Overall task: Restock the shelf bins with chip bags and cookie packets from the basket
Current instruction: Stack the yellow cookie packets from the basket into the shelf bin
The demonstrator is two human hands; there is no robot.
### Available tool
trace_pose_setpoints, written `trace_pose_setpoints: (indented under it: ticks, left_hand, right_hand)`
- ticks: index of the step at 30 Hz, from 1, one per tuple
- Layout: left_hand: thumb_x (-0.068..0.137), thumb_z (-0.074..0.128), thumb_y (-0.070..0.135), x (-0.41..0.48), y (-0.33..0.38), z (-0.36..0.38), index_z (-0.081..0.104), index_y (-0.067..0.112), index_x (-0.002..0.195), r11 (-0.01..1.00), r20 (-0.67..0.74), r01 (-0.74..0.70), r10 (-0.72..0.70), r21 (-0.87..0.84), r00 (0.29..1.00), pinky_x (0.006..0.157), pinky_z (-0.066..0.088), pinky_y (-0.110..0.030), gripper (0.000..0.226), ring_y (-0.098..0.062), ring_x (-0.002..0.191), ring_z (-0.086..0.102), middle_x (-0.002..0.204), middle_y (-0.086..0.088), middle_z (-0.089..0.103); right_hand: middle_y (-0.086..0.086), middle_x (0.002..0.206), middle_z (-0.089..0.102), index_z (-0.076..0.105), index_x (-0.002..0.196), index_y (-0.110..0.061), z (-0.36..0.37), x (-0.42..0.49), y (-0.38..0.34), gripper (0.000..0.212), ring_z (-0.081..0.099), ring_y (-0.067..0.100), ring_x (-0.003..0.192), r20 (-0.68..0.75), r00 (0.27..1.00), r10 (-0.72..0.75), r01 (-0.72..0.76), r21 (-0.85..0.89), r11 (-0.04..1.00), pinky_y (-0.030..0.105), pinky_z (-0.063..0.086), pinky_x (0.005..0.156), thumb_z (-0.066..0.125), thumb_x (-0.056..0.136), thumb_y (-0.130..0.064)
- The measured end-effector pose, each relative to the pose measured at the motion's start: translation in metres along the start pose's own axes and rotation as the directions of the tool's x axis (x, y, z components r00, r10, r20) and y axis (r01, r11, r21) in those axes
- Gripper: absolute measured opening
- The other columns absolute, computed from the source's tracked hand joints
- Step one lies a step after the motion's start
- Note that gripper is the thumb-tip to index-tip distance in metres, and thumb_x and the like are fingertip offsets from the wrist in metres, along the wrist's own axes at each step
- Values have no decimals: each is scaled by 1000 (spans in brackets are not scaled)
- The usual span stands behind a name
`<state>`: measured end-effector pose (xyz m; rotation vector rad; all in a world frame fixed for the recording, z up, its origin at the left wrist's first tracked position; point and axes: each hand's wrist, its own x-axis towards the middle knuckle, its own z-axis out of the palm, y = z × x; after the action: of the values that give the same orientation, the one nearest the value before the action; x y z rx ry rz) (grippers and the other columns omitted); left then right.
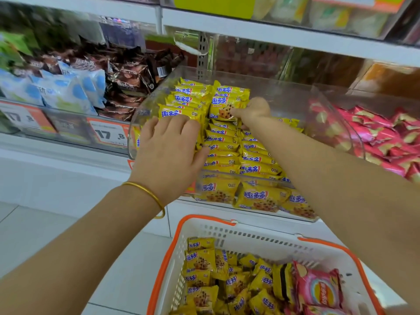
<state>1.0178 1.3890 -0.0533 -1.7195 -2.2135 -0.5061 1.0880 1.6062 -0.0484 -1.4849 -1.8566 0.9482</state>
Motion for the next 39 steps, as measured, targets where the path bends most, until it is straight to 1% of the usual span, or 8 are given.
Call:
trace_pose_setpoints:
  ticks: [10, 15, 18, 22, 25, 29, 35, 39]
  left_hand:
    - [87, 52, 22, -24, 19, -22, 62, 7, 104, 956, -283, -282, 251, -77, 926, 81, 39, -43, 24, -31, 97, 52, 110, -9, 62]
    - [86, 47, 18, -67, 33, -3, 64, 7, 93, 897, -3, -422, 426, -134, 905, 73, 48, -43, 22, -33, 86, 56, 97, -10, 63]
    - [82, 38, 29, -86, 28, 15, 66, 12, 89, 919, 233, -371, 392, -133, 890, 66, 51, -38, 33, -31, 87, 57, 91, -6, 64]
    - [94, 34, 35, -101, 26, 33, 59, 20, 113, 950, 504, -312, 278, -17, 818, 80, 46, -36, 34, -20, 110, 46, 113, 1, 57]
    - [96, 36, 35, -101, 28, 40, 54, 21, 119, 943, 602, -330, 236, 49, 763, 87, 45, -35, 32, -17, 115, 42, 118, 2, 52]
    - [97, 37, 33, -97, 27, 44, 54, 21, 120, 963, 622, -267, 182, 44, 761, 87, 47, -37, 31, -17, 114, 43, 118, 2, 53]
    - [97, 37, 35, -90, 28, 49, 53, 19, 121, 969, 703, -244, 145, 42, 697, 89, 48, -41, 33, -19, 114, 46, 120, -1, 53]
    - [96, 45, 37, -87, 33, 59, 46, 17, 130, 990, 774, -139, 104, -21, 624, 92, 46, -40, 40, -23, 113, 51, 127, -5, 51]
  right_hand:
    - [2, 80, 48, 52, 91, -5, -51, -51, -5, 29, 51, 17, 72, 1, 967, -256, 254, -120, 960, 20, 48, 63, 75, 78, -15]
    - [5, 76, 63, 60, 95, -10, -95, -187, 31, 19, 65, 18, 61, 214, 857, -469, 410, 269, 871, 26, 55, 52, 67, 81, 1]
    - [8, 66, 64, 62, 90, -6, -69, -225, 82, 12, 65, 21, 56, 519, 811, -269, 150, 260, 954, 33, 56, 54, 64, 83, 4]
    - [4, 97, 66, 60, 110, -7, 24, -224, 180, 20, 64, 15, 74, 772, 626, 112, 151, -261, 954, 29, 57, 73, 60, 90, -12]
    - [7, 115, 58, 45, 131, -4, 90, -229, 250, 47, 53, 19, 91, 718, 625, 306, 72, -443, 893, 24, 46, 67, 58, 93, -30]
    - [0, 72, 45, 43, 117, -5, 133, -244, 282, 43, 46, 14, 60, 507, 618, 601, -412, -443, 796, 23, 35, 46, 56, 93, -39]
    - [12, 130, 53, 45, 132, -1, 121, -239, 277, 51, 58, 23, 99, 488, 648, 584, -502, -303, 810, 28, 53, 73, 65, 89, -18]
    - [6, 115, 60, 54, 118, -9, 56, -227, 240, 35, 62, 20, 94, 578, 718, 388, -458, -27, 888, 38, 54, 88, 68, 86, -10]
